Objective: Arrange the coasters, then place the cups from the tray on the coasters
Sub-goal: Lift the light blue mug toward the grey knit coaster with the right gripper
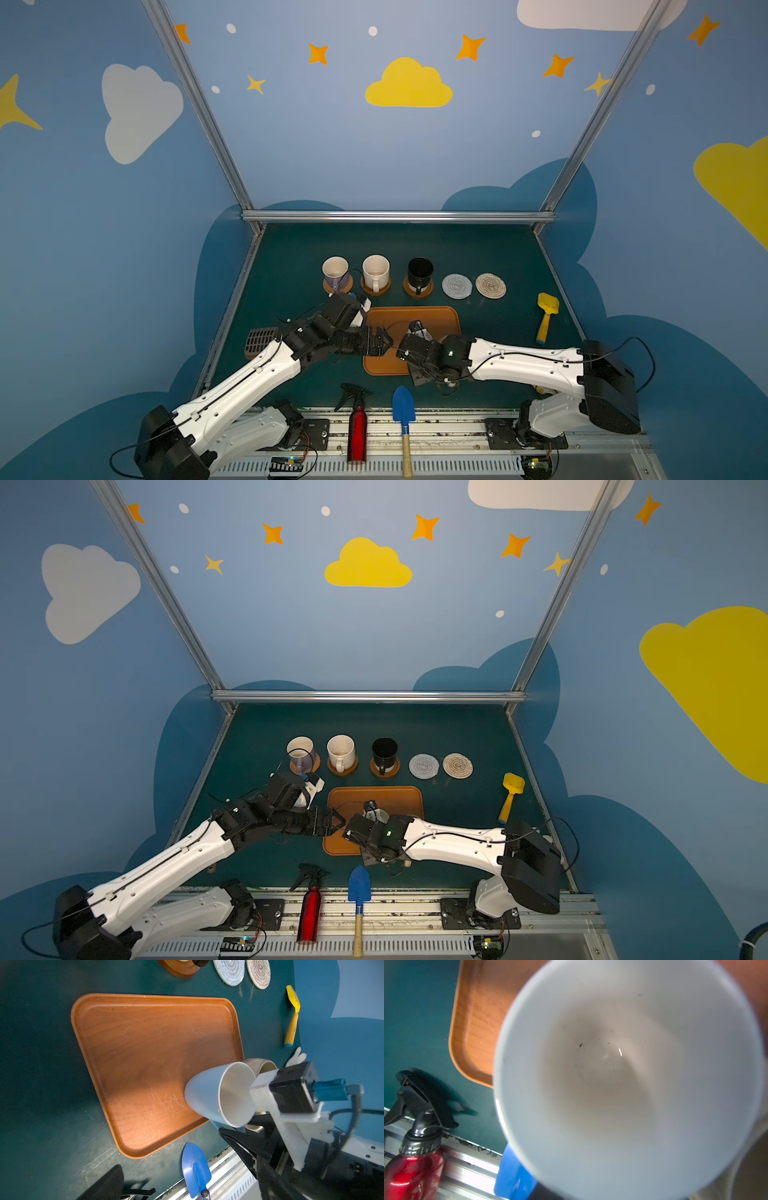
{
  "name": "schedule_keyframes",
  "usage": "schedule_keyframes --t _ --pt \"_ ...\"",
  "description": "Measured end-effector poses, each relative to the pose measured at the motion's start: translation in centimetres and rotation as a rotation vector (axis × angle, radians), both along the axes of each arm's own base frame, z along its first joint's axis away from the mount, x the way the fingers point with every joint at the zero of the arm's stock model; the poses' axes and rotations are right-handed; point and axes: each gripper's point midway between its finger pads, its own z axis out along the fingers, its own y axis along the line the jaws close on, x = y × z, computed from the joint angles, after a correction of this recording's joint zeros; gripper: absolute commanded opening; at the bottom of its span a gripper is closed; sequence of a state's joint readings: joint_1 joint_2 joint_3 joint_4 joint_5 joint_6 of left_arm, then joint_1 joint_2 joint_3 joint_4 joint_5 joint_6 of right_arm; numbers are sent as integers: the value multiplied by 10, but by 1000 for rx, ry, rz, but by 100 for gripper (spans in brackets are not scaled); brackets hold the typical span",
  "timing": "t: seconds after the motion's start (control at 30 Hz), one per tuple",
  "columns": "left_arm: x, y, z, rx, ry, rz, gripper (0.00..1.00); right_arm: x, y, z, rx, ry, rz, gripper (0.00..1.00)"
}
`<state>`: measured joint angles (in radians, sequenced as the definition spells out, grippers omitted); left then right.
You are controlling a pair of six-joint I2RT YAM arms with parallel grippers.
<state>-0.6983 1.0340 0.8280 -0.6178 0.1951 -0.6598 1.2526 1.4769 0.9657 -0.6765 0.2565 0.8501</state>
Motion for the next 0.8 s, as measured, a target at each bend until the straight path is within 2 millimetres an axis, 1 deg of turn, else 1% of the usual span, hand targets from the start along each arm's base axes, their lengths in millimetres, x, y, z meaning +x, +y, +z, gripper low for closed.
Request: schedule_keyframes --t 0.27,0.4,0.53,0.67,0.8 --pt "2 -4 2 -24 -9 -7 99 4 -2 1 -14 -21 14 11" --pt "1 -8 1 -63 1 -19 99 4 -2 2 -16 -25 30 4" --pt "2 -9 4 -126 6 -12 99 5 -5 5 -22 -27 43 1" --pt "5 -9 17 -199 -15 -1 100 9 -10 19 7 -37 49 0" --pt "6 -12 31 -255 -35 -1 100 19 -10 48 82 -82 48 0"
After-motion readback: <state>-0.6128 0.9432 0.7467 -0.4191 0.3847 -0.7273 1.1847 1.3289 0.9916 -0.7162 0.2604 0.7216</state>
